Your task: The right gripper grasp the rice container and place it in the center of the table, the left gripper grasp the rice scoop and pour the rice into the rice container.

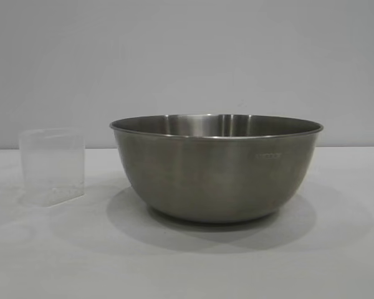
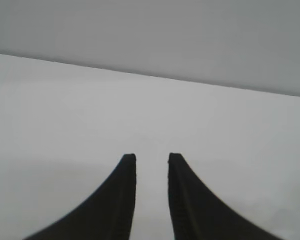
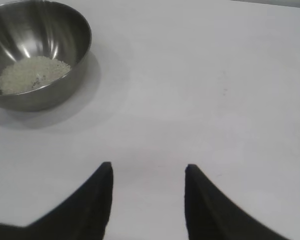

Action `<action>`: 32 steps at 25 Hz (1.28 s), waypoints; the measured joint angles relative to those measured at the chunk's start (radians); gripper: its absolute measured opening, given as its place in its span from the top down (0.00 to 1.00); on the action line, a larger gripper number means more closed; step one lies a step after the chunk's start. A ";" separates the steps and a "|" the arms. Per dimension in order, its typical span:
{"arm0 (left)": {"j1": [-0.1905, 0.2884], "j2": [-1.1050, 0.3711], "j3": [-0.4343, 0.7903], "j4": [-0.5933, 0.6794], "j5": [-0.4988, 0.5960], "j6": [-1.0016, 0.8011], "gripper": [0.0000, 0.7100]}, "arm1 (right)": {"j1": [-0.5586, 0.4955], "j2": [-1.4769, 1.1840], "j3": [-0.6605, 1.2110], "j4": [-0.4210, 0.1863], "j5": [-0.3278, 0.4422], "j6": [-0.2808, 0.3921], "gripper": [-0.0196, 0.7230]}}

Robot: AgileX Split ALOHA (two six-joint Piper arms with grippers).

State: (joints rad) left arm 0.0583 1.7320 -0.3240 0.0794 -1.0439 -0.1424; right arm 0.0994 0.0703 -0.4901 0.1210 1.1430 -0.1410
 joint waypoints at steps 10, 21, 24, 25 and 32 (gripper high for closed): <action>0.002 -0.340 -0.122 0.052 0.464 0.044 0.85 | 0.000 0.000 0.000 0.000 0.000 0.020 0.55; 0.002 -0.779 -0.196 0.190 1.100 0.044 0.85 | 0.000 0.000 0.000 0.002 0.000 0.028 0.55; 0.002 -0.907 -0.196 0.192 1.242 0.042 0.85 | 0.000 0.000 0.000 0.002 0.000 0.028 0.55; 0.002 -0.954 -0.196 0.192 1.290 0.042 0.85 | 0.000 0.000 0.000 0.002 0.000 0.028 0.55; 0.004 -1.196 -0.196 0.123 1.558 0.040 0.78 | 0.000 0.000 0.000 0.002 0.000 0.028 0.55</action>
State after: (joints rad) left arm 0.0620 0.5358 -0.5199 0.2025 0.5146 -0.1024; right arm 0.0994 0.0703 -0.4901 0.1228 1.1430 -0.1127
